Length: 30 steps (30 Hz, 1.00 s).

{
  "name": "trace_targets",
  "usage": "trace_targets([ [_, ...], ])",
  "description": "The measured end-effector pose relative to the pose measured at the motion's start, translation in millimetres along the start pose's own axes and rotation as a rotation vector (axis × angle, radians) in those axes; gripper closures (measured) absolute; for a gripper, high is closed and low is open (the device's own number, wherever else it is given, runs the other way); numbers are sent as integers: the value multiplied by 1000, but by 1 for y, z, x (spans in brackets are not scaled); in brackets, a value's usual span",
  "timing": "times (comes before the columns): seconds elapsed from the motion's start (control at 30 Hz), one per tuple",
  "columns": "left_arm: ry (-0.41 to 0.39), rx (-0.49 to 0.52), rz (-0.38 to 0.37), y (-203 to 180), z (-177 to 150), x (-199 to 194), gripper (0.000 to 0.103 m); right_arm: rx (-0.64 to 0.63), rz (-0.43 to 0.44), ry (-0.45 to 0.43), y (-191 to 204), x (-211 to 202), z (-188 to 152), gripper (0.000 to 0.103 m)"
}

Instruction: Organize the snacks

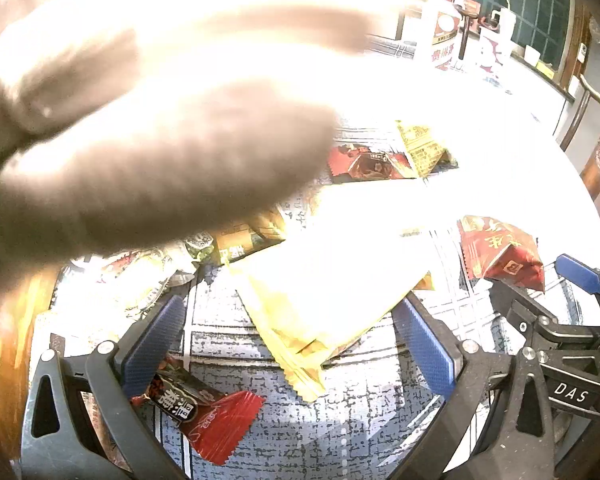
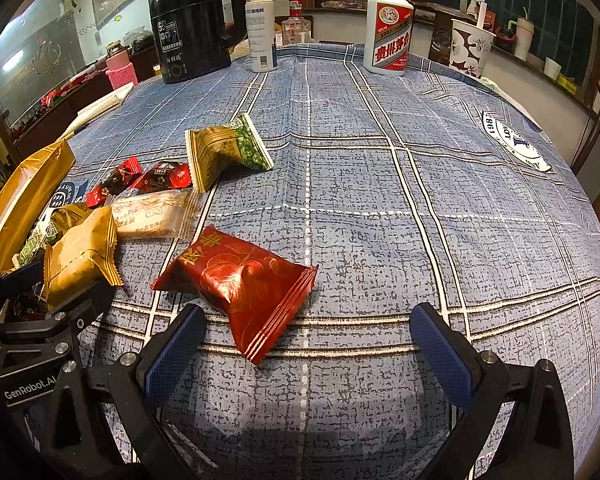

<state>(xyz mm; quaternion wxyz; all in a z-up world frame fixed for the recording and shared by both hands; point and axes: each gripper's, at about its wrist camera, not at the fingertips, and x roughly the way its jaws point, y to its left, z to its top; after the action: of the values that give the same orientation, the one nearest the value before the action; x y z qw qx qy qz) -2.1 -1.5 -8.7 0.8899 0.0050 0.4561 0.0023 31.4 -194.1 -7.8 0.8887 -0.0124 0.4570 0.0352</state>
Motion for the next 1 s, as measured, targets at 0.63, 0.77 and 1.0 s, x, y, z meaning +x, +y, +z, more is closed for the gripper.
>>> trace_targets([
  [0.63,0,-7,5,-1,0,1,0,0,1,0,0,-1,0,0],
  [0.77,0,-13,9,3,3,-3,0,0,0,0,0,0,0,0],
  [1.0,84,18,-11,1,6,-9,0,-2,2,3,0,0,1,0],
])
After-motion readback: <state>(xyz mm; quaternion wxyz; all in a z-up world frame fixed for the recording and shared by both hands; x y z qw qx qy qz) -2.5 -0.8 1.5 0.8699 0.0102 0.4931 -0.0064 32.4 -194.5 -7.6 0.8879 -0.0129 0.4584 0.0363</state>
